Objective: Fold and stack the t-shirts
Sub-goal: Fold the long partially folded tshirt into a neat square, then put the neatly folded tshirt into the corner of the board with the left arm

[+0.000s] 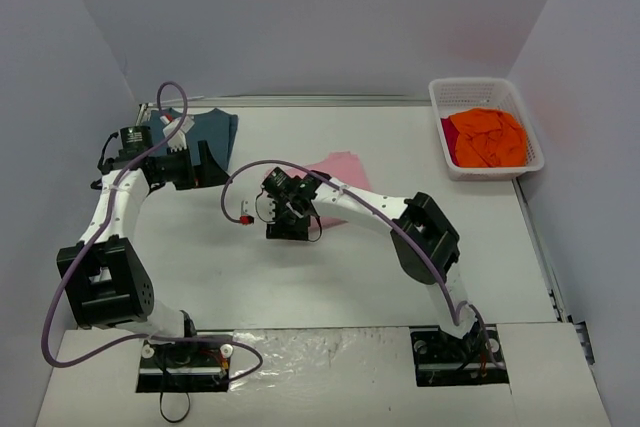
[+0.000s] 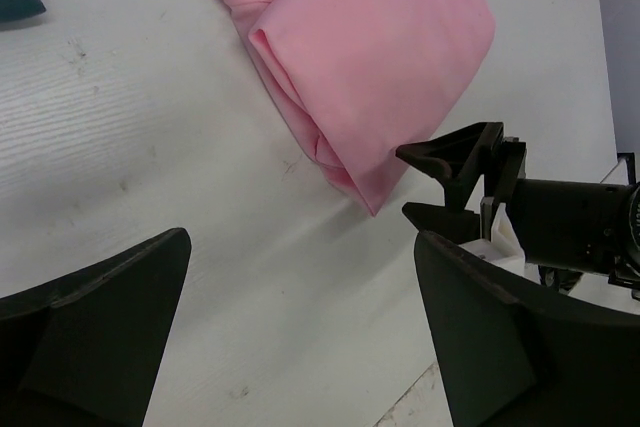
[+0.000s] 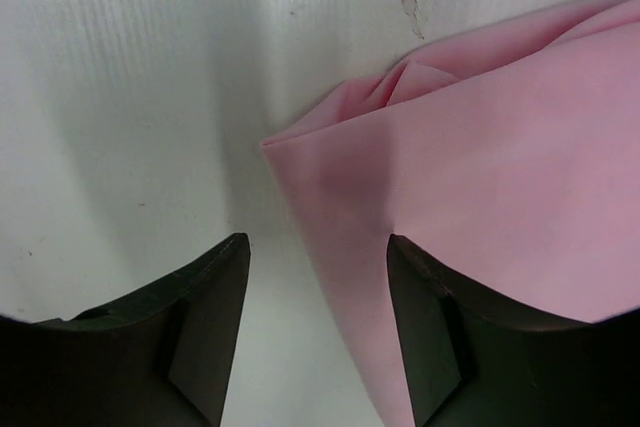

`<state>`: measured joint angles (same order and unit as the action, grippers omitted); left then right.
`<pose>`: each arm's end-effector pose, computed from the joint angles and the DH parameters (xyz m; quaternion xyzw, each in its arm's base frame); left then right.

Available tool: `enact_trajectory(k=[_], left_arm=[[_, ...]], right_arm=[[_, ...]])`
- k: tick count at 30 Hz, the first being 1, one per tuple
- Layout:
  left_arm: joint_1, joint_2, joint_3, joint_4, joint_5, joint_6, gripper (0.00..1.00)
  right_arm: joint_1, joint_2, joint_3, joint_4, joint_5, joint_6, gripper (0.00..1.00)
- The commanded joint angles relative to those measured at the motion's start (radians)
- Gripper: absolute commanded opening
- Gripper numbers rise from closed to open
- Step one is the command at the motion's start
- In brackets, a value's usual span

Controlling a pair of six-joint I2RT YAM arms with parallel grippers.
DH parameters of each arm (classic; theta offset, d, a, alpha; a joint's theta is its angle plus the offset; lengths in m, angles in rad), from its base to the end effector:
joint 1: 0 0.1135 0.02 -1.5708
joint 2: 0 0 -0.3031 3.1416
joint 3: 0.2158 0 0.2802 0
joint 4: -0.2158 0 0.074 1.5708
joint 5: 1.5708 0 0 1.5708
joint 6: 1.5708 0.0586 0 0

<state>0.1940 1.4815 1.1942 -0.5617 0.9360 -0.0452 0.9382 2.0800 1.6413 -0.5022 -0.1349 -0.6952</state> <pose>0.3469 0.0201 0.3137 0.0585 0.8480 -0.3975 0.3456 0.3004 0.4231 0.2095 -0.7058 0.6343 0.1011 0.2990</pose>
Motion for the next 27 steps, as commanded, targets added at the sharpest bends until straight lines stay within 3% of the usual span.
enact_trajectory(k=[1, 15, 19, 21, 23, 24, 27], left_arm=[[0.002, -0.013, 0.01, 0.006, 0.034, 0.002, 0.94], [0.002, -0.01, -0.022, 0.028, 0.024, 0.005, 0.94], [0.004, -0.021, -0.025, 0.025, 0.015, -0.007, 0.94], [0.002, -0.033, -0.034, 0.046, 0.015, -0.034, 0.94], [0.004, -0.044, -0.059, 0.074, 0.03, -0.051, 0.94], [0.002, -0.053, -0.067, 0.086, 0.032, -0.079, 0.94], [0.004, -0.072, -0.106, 0.138, 0.05, -0.139, 0.94]], right_arm=[[0.034, -0.001, 0.054, -0.027, 0.009, 0.013, 0.53], [0.06, 0.121, 0.1, -0.035, 0.038, 0.003, 0.5], [0.06, 0.149, 0.11, -0.03, 0.063, 0.003, 0.44], [0.062, 0.155, 0.114, -0.024, 0.099, 0.002, 0.37], [0.06, 0.155, 0.115, -0.019, 0.118, 0.003, 0.22], [0.06, 0.153, 0.118, -0.018, 0.13, 0.003, 0.1], [0.062, 0.149, 0.126, -0.021, 0.132, 0.01, 0.0]])
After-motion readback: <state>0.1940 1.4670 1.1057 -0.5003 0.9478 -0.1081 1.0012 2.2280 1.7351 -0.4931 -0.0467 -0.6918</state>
